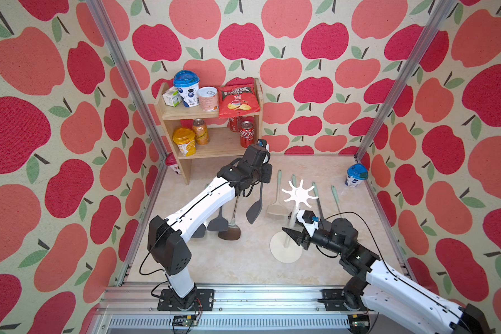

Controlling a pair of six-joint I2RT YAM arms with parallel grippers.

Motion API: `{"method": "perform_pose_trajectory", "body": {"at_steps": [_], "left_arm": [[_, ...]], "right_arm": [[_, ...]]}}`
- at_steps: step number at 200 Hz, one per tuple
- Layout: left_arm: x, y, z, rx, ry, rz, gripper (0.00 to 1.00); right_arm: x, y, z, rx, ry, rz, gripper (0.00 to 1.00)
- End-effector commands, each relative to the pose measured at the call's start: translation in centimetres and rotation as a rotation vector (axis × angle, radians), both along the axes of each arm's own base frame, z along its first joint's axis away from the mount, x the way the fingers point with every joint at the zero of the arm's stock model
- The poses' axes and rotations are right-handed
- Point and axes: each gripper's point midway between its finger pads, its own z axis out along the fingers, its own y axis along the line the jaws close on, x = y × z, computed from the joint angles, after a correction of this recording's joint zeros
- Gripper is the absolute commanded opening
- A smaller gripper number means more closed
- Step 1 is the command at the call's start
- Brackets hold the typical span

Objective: Take the spatula off the kitchen utensil rack
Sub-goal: Place the spatula at the center of the board.

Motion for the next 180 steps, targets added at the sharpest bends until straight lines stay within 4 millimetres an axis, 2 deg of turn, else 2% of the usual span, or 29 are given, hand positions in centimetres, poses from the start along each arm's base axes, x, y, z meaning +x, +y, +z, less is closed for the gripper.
{"method": "perform_pose_trajectory", "body": {"at_steps": [1,41,74,123,169,180], "left_arm": [[0.2,0.7,-0.3,0.018,0.061,0.083,0.00],[1.3,2.0,-3.7,0.098,0.130,0.188,0.00],[1.6,2.8,-5.9,0.067,0.186,0.236,0.00],[2.1,3.7,-11.1,0.129,0.284,0.277,0.00],[3.1,3.4,-14.0,0.168,0.298,0.276,0.00],[3.4,3.5,-14.6,0.184,0.306,0.280,0.00]], "right_arm": [[-0.2,-0.4,-0.7,-0.016,0.003,-0.014,0.60],[0.2,-1.3,-0.5,-0.004,-0.024,-0.070,0.66],[0.4,-1.6,-0.3,0.004,-0.038,-0.092,0.71],[0.7,-2.2,0.0,0.023,-0.059,-0.127,0.77],[0.7,-2.5,0.1,0.029,-0.067,-0.136,0.81],[0.7,-2.5,0.1,0.028,-0.067,-0.137,0.88]]}}
